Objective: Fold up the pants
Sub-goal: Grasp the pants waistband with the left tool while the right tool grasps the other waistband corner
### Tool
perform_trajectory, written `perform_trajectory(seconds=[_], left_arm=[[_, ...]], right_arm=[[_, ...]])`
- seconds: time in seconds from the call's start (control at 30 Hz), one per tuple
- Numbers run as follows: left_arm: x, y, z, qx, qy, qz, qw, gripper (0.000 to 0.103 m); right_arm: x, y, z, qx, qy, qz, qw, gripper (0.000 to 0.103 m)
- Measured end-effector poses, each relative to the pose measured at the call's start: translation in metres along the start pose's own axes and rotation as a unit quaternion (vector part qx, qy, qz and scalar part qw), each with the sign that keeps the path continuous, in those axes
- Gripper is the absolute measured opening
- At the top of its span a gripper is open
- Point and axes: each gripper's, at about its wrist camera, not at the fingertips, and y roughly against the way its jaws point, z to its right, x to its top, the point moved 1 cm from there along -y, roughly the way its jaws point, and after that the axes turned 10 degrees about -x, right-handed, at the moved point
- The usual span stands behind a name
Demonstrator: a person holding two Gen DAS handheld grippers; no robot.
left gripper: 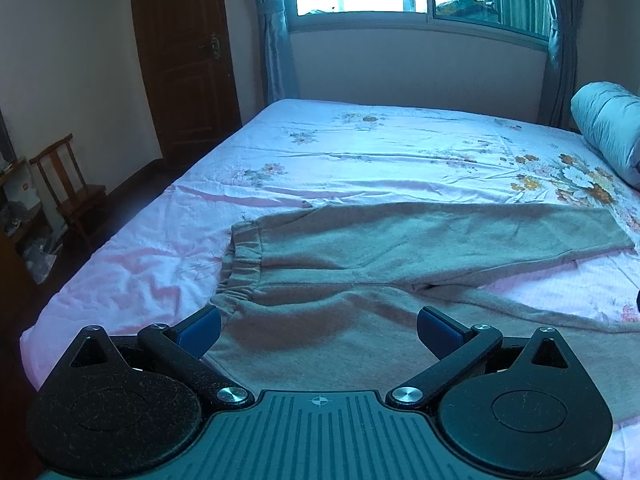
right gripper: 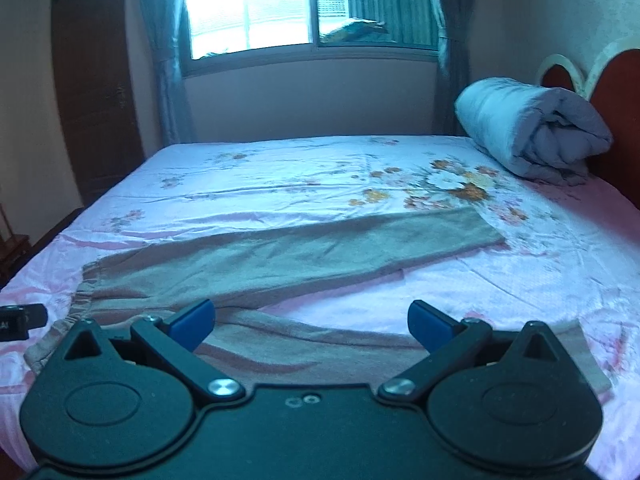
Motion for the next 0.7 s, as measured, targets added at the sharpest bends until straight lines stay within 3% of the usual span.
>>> perform_trajectory(seconds=[0.3,0.53,0.7], left_arm=[[0.015,-0.040,-0.039,-0.004,-0.004,-0.022,0.9997,0.103],[0.037,-0.083,-0.067,0.002,-0.040,-0.025,0.9989,0.103],[0.057,-0.124,-0.092,-0.007,-0.054,-0.033,0.9980,0.103]], right_arm=[[0.012,-0.021,-0.017,0.032,0.056,0.008,0.998,0.097],[0.021,-0.050,-0.031,0.065,0.067,0.001,0.996,0.097],[0.034,-0.077,-0.051,0.090,0.108,0.008,0.990,0.097]])
